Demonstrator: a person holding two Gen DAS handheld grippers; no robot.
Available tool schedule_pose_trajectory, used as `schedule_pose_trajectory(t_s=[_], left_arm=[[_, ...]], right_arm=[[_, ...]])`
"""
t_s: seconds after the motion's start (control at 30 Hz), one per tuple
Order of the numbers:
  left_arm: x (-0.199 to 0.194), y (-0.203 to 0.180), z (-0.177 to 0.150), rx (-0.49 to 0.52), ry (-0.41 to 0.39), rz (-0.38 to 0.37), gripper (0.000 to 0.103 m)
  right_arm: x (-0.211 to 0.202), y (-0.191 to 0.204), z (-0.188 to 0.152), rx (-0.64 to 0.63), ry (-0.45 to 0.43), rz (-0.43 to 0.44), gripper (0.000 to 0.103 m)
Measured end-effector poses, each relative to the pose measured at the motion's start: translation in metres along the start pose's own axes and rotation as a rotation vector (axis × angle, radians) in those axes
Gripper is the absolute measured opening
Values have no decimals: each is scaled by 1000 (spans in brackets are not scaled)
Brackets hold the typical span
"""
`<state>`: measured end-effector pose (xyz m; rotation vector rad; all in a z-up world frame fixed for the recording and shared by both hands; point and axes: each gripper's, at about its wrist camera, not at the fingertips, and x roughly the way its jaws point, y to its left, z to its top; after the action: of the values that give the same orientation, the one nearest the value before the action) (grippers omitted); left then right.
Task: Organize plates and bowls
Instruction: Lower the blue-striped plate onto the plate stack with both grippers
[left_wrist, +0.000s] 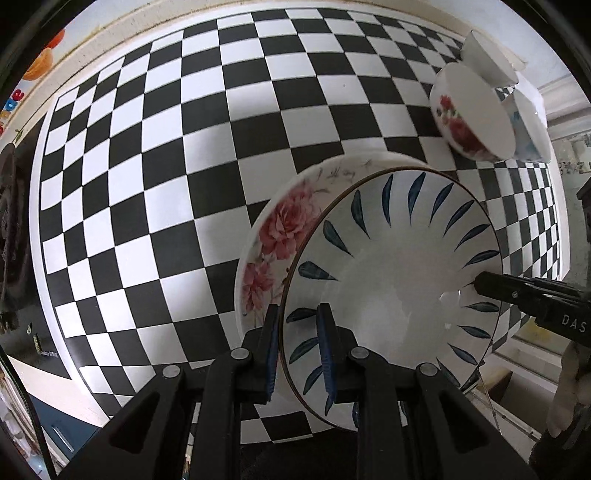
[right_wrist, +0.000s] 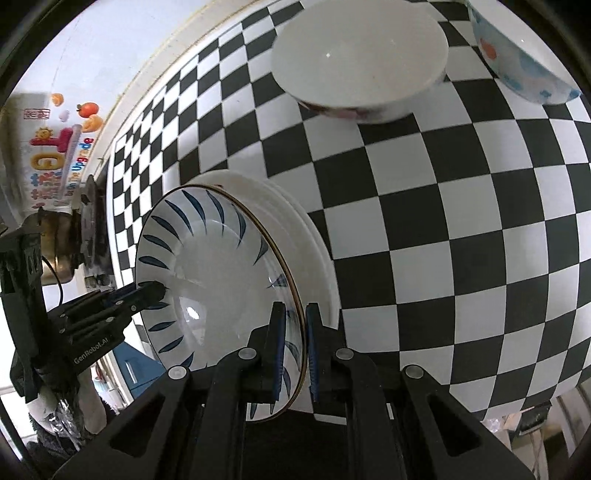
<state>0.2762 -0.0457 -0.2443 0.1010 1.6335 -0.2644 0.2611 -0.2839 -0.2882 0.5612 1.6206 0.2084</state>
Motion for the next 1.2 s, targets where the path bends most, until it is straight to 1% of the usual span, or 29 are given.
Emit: schedule_pose_trajectory(t_s=[0.3,0.53,0.63,0.87,1.03,1.2], left_arm=[[13,-1,3,-8,4,55,18],[10,-1,6,-35,2,56,18],[9,-3,6,-44,-2,63,18],[11,1,4,-64,-2,59,18],[14,2,4,-79,-3,61,18],[16,2,2,-114,-11,76,18]], right_arm=[[16,3,5,-19,23,-36,13],[17,8,9,-33,26,-63,13],[17,10,9,-30,32,-70,15],[17,15,9,-23,24,-101,16],[16,16,9,-22,24,-102,16],[16,16,11,-40,32,-98,16]])
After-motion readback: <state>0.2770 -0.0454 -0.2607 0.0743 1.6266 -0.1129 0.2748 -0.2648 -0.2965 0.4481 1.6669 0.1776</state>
